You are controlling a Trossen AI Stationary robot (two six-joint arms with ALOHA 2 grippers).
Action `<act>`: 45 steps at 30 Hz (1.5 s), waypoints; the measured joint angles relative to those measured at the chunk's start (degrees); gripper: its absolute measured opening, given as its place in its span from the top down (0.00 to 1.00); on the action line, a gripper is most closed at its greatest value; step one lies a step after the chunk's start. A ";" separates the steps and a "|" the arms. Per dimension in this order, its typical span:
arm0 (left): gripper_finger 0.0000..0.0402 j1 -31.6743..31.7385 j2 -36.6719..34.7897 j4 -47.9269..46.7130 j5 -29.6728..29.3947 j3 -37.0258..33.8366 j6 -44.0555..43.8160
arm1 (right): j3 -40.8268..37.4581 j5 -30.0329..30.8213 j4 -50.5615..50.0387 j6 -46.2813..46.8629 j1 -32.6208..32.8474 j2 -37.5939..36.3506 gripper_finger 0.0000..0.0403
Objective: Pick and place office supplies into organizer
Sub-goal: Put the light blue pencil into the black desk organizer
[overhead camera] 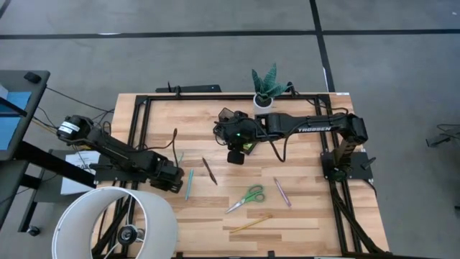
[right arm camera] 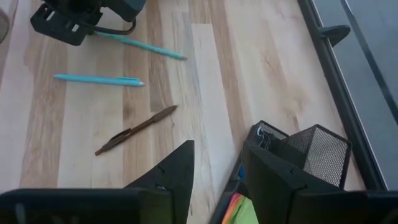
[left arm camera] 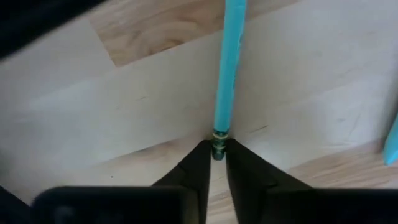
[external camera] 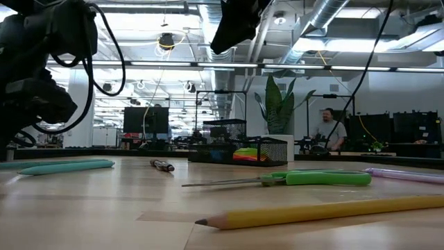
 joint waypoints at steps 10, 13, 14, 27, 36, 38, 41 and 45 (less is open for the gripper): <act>0.99 0.04 -0.10 -0.25 -6.39 3.10 5.29 | -0.01 -0.01 -0.04 -0.02 0.00 0.00 0.69; 0.99 1.04 -0.09 -4.06 -14.38 7.69 9.14 | -0.04 0.05 -1.25 -0.05 0.00 -1.17 0.69; 1.00 1.62 -0.05 -5.40 -15.99 9.15 10.54 | 0.20 0.05 -1.61 -0.03 -0.02 -1.63 0.69; 1.00 21.42 -0.15 -17.10 -25.13 28.84 44.50 | 1.87 0.15 -10.21 5.20 -0.48 -17.62 0.69; 1.00 32.40 -0.17 -20.45 -27.50 43.48 65.02 | 1.89 0.13 -10.23 10.54 -0.35 -24.71 0.69; 1.00 32.95 -0.17 -20.36 -25.51 46.64 67.92 | 1.88 0.15 -10.23 10.54 -0.35 -24.90 0.69; 1.00 33.01 0.69 -20.56 -23.19 50.99 70.54 | 1.87 0.15 -10.58 10.49 -0.37 -24.47 0.69; 1.00 32.41 4.48 -21.52 -22.76 54.83 73.30 | 1.83 0.13 -11.38 10.43 -0.37 -22.77 0.69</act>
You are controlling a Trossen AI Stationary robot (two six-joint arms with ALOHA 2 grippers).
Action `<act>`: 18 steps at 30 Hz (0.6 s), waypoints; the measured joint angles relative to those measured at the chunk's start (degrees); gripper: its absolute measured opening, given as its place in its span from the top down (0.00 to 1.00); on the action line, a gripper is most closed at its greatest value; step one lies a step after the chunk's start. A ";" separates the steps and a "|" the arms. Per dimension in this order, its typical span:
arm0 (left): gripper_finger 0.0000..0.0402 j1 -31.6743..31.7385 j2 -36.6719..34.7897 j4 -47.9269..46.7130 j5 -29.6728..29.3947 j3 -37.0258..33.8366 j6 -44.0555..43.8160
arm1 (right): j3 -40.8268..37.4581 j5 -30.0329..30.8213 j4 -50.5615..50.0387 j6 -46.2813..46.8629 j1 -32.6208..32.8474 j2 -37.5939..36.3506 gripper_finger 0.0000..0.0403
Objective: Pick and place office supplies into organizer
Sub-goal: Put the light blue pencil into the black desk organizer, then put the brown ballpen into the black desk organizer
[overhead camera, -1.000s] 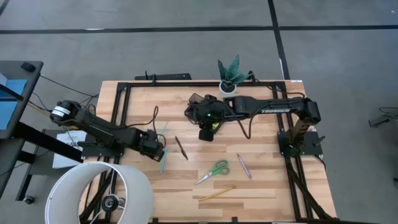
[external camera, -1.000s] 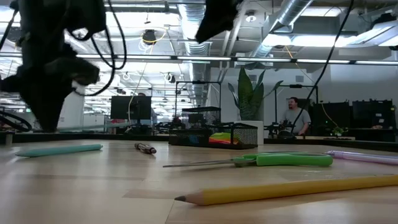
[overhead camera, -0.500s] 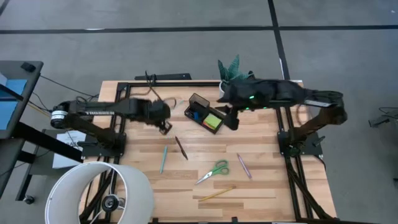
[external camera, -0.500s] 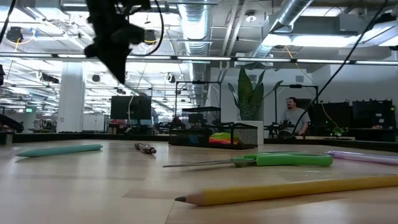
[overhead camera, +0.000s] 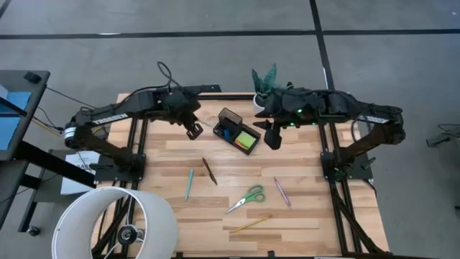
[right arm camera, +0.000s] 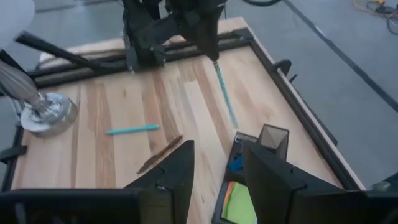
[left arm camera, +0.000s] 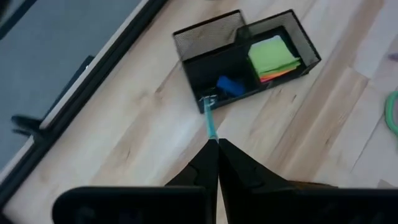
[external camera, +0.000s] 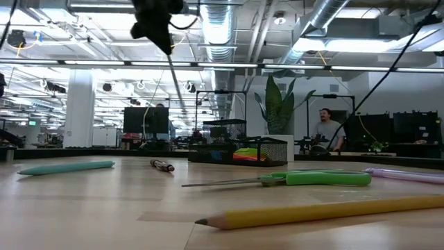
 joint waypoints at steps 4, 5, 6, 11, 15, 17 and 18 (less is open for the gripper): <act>1.00 0.00 5.88 0.49 0.35 4.93 2.50 | 0.00 0.00 -1.53 -0.36 0.00 1.74 0.69; 1.00 0.01 7.43 0.91 0.35 6.53 3.46 | 0.00 0.00 -1.91 -0.38 0.00 2.14 0.69; 1.00 0.02 8.91 1.44 0.44 8.45 4.52 | 0.00 0.00 -2.67 -0.38 0.00 2.39 0.69; 1.00 -0.02 15.72 0.91 0.98 19.91 9.29 | -0.02 0.00 -7.27 0.24 0.00 2.84 0.69; 1.00 0.04 18.84 -1.58 1.99 24.72 12.87 | -0.11 0.09 -9.41 0.51 0.37 2.78 0.69; 0.99 0.04 19.25 -1.48 5.36 25.02 12.98 | -0.98 0.56 -9.85 -0.11 0.89 2.66 0.69; 0.98 0.01 19.53 -1.95 7.01 25.02 13.84 | -1.43 1.20 -9.88 -0.43 1.35 2.66 0.69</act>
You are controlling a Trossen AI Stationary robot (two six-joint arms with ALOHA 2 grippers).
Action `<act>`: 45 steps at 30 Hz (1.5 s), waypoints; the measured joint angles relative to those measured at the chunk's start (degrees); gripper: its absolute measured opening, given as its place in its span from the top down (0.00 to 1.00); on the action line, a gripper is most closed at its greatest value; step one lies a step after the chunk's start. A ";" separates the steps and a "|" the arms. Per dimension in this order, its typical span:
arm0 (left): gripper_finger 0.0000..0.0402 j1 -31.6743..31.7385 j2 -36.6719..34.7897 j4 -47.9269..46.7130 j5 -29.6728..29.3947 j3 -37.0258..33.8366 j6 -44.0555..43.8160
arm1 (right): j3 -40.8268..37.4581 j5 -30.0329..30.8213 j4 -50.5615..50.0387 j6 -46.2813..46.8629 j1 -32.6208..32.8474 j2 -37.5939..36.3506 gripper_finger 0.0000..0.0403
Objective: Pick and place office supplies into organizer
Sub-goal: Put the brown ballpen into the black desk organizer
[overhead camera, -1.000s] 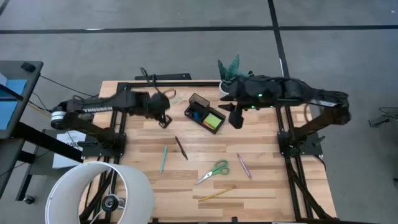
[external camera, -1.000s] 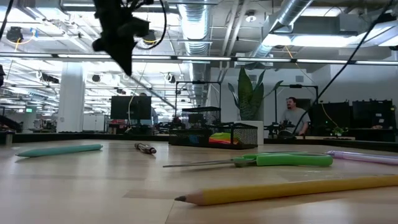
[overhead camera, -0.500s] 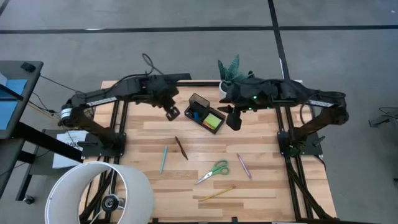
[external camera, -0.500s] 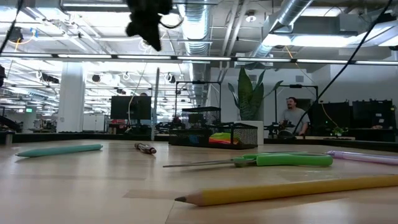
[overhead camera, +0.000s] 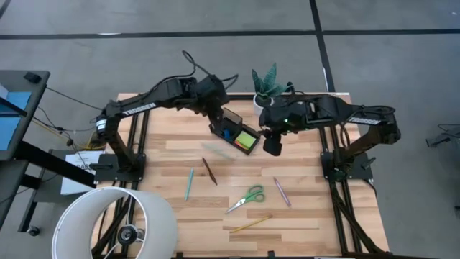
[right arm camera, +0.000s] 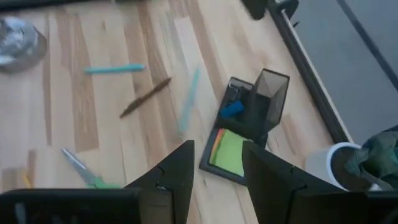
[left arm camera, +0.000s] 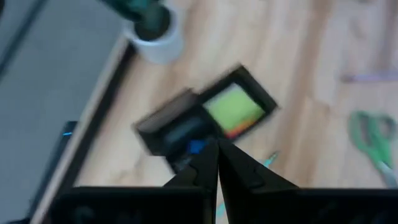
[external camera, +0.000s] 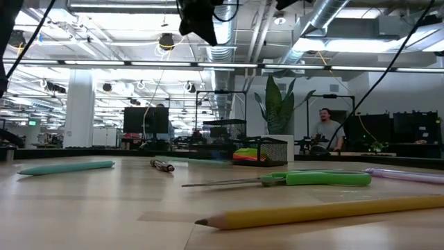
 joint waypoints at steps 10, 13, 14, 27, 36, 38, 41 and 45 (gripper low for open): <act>0.68 -4.24 2.35 -2.59 6.11 -6.82 4.21 | -1.81 0.74 -0.24 -0.71 1.18 -3.59 0.69; 0.62 -6.88 2.37 4.58 12.62 -13.68 4.75 | -1.65 0.55 0.45 -0.54 1.41 -4.31 0.69; 0.61 -7.77 2.37 7.75 14.97 -16.16 4.75 | -1.71 0.54 -0.42 -0.52 1.64 -4.42 0.69; 0.67 -12.38 2.39 15.36 15.26 -33.57 6.03 | -1.71 0.57 -0.16 -1.04 2.74 -4.18 0.69; 0.63 -13.16 2.33 15.86 6.84 -39.65 15.90 | -1.71 0.42 -0.10 -1.00 2.39 -4.11 0.69; 0.61 -12.78 2.33 16.08 2.84 -39.96 17.09 | -1.71 0.35 -0.10 -1.00 2.39 -4.11 0.69; 0.60 -11.93 2.33 15.64 2.71 -40.26 21.25 | -1.71 0.35 -0.10 -1.00 2.39 -4.11 0.69; 0.60 -12.13 2.33 15.84 2.73 -40.26 22.45 | -1.71 0.35 -0.09 -0.98 2.39 -4.11 0.69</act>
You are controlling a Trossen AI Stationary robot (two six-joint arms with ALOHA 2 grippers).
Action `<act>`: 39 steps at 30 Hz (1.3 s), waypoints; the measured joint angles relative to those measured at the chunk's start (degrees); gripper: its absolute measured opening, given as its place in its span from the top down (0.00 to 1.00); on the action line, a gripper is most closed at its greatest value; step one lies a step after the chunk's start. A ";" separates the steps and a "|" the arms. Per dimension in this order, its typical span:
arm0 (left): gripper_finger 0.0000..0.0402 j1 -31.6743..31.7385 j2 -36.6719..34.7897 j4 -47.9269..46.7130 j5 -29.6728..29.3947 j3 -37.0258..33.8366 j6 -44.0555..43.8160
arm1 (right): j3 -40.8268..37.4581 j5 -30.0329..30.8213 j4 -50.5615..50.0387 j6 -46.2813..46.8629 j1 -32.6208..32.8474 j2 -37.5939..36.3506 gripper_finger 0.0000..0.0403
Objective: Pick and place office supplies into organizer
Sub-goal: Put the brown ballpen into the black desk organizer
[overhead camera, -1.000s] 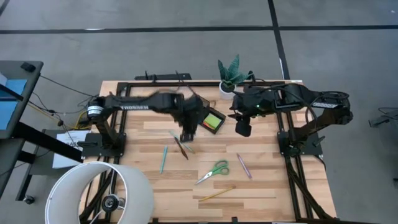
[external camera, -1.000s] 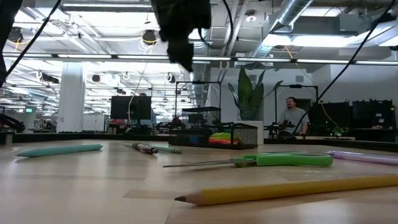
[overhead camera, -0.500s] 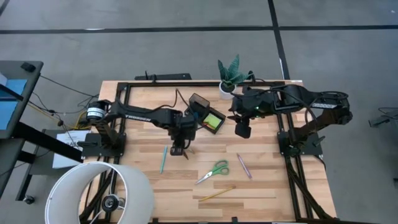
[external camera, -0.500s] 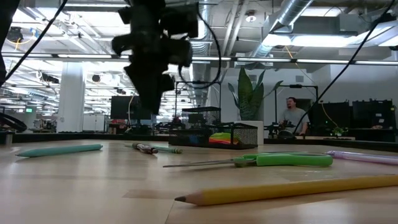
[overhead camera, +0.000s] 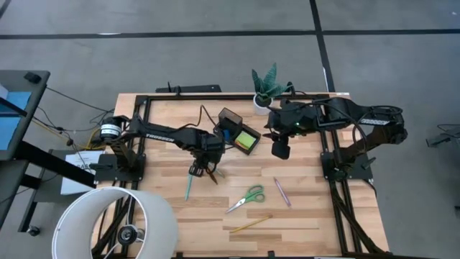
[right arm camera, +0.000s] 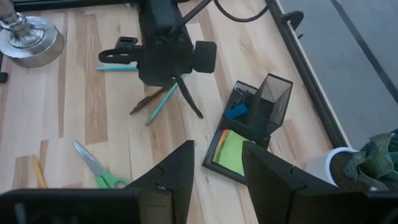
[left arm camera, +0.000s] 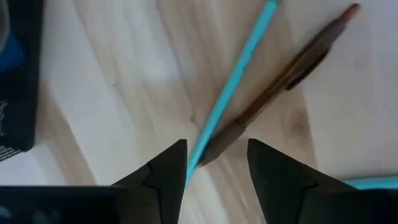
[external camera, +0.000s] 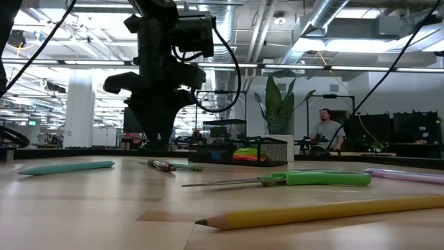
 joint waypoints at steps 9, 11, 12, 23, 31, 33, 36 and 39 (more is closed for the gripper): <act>0.65 -1.80 4.69 0.89 0.28 0.07 3.27 | 0.02 0.00 0.44 0.00 0.00 0.04 0.69; 0.65 -1.64 6.38 0.82 -0.11 0.07 3.18 | 0.02 0.00 0.45 0.00 0.00 0.04 0.69; 0.65 -1.62 6.95 0.75 -0.38 0.07 3.25 | 0.02 0.00 0.45 0.00 0.00 0.04 0.69; 0.66 -0.77 8.96 1.49 0.65 0.26 4.11 | 0.02 0.00 0.45 0.00 0.00 0.04 0.69; 0.88 -0.40 11.30 0.44 2.68 0.76 3.96 | 0.02 0.00 0.38 -0.01 0.00 0.04 0.69; 0.91 -0.40 11.30 0.44 2.91 0.76 3.70 | 0.02 0.00 0.24 -0.02 0.00 0.04 0.69; 0.91 -0.38 12.07 -0.98 2.88 2.24 2.72 | 0.02 0.00 0.19 -0.02 0.00 0.04 0.69; 0.93 -0.30 11.67 -2.84 1.98 5.01 2.57 | 0.02 0.00 0.18 -0.14 0.00 0.04 0.69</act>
